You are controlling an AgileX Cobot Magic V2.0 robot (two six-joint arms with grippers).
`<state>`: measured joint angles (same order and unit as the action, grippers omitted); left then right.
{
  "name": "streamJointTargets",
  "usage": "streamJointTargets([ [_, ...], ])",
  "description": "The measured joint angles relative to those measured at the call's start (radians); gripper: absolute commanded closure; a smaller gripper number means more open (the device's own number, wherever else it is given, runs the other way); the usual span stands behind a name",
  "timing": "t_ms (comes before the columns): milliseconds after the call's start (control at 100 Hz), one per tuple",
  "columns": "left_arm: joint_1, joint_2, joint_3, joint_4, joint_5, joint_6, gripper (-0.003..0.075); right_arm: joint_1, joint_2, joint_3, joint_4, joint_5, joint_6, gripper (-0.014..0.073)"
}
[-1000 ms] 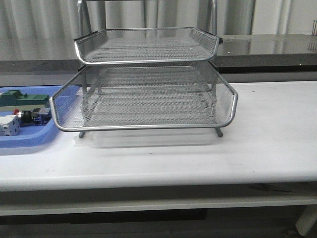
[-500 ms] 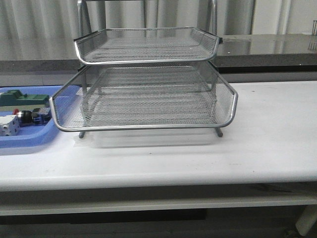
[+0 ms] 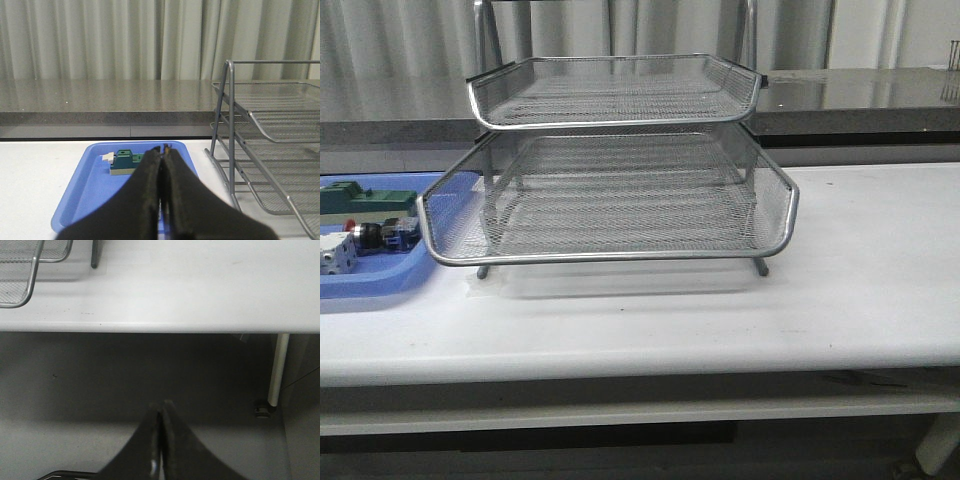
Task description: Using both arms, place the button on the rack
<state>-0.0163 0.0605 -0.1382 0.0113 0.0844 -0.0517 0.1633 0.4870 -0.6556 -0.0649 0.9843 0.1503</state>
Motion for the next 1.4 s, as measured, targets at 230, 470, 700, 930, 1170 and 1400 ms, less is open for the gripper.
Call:
streamJointTargets([
  [230,0.0,0.312,-0.327,-0.034,0.179,0.0,0.0741,0.0,0.0,0.0,0.0,0.0,0.0,0.0662],
  [470,0.0,0.693,-0.714,0.029,0.442,0.0,0.0741,0.0,0.0,0.0,0.0,0.0,0.0,0.0662],
  [700,0.0,1.087,-1.092,0.057,0.733,0.081,0.0741,0.0,0.0,0.0,0.0,0.0,0.0,0.0662],
  [930,0.0,1.424,-1.4,0.057,0.934,0.222,0.0741,0.0,0.0,0.0,0.0,0.0,0.0,0.0662],
  [1170,0.0,1.658,-1.591,0.007,1.065,0.434,0.0741,0.0,0.0,0.0,0.0,0.0,0.0,0.0662],
  [1400,0.0,1.722,-1.618,-0.113,1.143,0.624,0.0612,0.0,0.0,0.0,0.0,0.0,0.0,0.0662],
])
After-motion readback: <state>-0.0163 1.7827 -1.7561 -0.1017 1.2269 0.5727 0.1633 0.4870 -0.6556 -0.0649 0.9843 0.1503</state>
